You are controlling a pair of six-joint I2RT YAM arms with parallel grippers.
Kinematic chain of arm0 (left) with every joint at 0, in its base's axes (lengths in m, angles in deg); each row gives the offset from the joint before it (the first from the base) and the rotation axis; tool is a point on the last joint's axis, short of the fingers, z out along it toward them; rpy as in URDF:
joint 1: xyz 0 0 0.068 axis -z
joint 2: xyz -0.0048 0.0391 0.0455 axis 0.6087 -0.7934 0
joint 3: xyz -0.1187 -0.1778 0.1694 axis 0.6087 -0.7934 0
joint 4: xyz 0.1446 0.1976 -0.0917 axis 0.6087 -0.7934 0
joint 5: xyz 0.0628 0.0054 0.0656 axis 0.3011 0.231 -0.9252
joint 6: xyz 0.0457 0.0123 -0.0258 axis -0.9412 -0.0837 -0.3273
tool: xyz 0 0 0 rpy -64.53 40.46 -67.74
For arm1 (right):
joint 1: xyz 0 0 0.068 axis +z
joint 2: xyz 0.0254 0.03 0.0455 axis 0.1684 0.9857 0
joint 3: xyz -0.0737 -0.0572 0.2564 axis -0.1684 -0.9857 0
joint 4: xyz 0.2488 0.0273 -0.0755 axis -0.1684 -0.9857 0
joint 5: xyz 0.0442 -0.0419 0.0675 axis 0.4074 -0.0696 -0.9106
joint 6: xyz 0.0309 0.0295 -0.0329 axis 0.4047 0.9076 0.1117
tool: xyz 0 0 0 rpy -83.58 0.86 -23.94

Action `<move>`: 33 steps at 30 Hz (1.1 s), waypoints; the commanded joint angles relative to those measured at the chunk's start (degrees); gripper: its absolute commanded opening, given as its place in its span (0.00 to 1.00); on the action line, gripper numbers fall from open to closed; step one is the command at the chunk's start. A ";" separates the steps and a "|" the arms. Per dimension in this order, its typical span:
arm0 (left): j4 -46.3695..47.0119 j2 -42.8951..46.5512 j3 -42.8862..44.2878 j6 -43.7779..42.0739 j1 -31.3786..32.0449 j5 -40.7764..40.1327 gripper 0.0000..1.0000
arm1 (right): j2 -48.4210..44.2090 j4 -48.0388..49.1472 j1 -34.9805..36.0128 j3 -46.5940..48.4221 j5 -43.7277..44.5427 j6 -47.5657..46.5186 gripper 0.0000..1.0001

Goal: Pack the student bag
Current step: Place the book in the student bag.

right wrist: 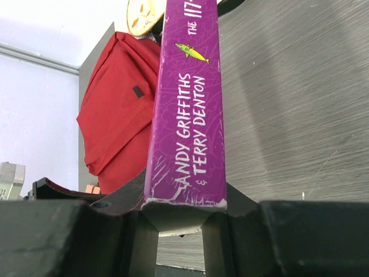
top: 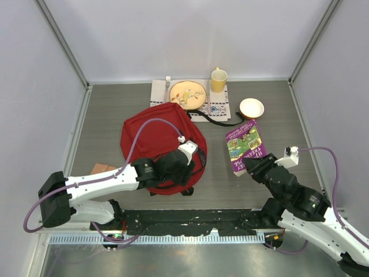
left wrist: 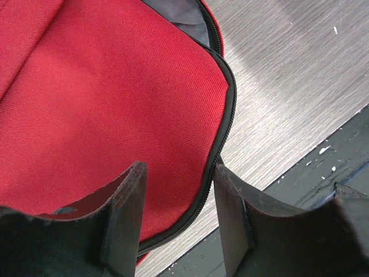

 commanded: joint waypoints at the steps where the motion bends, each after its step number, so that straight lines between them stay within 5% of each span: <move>1: -0.23 0.36 2.01 -0.29 0.36 -3.53 0.51 | 0.00 5.51 0.06 0.12 0.18 1.72 0.01; 10: 1.17 -0.52 1.13 -0.03 0.27 -3.44 0.46 | -1.67 5.43 0.06 -1.46 -1.05 2.42 0.01; 13: 1.96 -1.83 0.87 -0.02 0.36 -3.01 0.34 | -2.02 5.34 0.15 -1.37 -1.67 2.07 0.01; 17: 1.09 -3.16 2.09 0.85 0.27 -4.76 0.01 | -2.89 4.64 0.06 -1.20 -2.98 1.99 0.01; 33: -5.76 9.67 14.04 3.23 -0.88 -23.03 0.00 | 0.96 20.44 0.15 -5.06 -21.43 -3.65 0.01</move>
